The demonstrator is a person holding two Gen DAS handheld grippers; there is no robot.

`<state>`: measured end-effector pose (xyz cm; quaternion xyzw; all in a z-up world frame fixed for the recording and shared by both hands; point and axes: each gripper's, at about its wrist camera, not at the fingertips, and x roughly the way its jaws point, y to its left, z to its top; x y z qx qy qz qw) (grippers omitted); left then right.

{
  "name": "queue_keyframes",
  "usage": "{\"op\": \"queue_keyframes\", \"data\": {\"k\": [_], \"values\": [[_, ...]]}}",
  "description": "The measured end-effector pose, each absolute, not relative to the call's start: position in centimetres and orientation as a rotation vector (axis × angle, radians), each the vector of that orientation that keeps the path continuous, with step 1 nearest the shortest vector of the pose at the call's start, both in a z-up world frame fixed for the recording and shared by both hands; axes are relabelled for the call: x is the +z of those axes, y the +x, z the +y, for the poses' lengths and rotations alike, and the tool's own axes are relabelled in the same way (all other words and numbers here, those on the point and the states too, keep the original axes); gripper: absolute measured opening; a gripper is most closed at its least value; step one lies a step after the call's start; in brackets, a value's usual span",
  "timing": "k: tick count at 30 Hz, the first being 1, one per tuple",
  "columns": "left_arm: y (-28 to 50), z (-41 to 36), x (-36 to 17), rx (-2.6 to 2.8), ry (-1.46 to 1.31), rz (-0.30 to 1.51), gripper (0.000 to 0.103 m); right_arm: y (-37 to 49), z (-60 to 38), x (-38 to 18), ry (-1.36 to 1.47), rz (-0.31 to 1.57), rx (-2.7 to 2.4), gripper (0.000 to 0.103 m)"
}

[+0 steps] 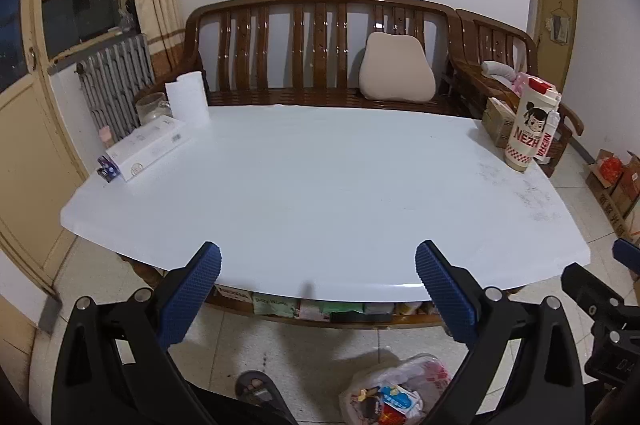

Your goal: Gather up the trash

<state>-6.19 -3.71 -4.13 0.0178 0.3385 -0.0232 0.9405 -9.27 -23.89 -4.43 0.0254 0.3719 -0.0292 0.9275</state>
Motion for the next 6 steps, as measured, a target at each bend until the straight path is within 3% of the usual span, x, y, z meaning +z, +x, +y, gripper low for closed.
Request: {"op": "queue_keyframes", "data": {"k": [6], "values": [[-6.22,-3.71,-4.19,-0.040,0.040,0.691,0.095,-9.27,-23.93,-4.49,0.053,0.762,-0.060,0.096]]}}
